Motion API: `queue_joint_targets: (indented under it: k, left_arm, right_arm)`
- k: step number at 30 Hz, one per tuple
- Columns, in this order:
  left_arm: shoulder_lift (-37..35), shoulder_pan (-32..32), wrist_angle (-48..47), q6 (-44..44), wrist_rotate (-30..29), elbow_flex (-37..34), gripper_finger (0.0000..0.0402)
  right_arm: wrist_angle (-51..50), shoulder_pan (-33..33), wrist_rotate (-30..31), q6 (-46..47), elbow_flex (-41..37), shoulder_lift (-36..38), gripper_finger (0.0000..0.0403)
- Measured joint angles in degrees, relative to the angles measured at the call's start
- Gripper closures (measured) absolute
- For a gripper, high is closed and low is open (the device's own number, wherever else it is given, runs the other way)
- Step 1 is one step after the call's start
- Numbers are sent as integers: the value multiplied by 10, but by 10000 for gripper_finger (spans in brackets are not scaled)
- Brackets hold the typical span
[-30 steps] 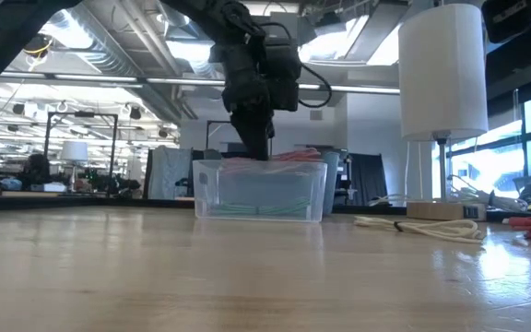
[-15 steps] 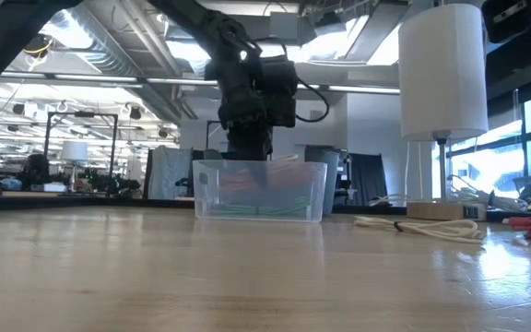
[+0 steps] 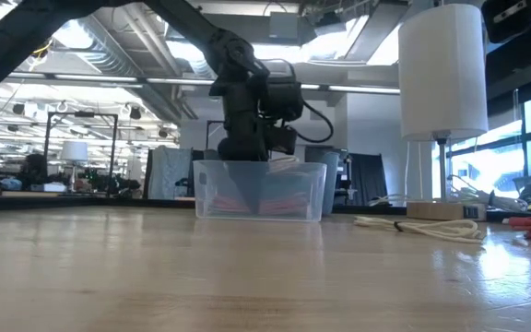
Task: Pick & Place USB Port
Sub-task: Put the pink charger cable into the transparent bin
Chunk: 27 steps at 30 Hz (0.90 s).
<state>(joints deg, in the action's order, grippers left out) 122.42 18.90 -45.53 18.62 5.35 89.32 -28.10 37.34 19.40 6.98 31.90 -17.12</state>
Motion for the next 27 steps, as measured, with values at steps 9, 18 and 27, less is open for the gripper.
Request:
queue_joint_targets:
  k: [9, 18, 27]
  left_arm:
    - [-1, -7, 6, 0, -3, -2, 362]
    - [0, -15, 7, -2, -8, -2, 278]
    - [4, -17, -36, -2, -71, 37, 257]
  right_arm:
    - [0, 0, 0, 0, 0, 0, 386]
    - [0, 0, 0, 0, 0, 0, 386]
    - [0, 0, 0, 0, 0, 0, 386]
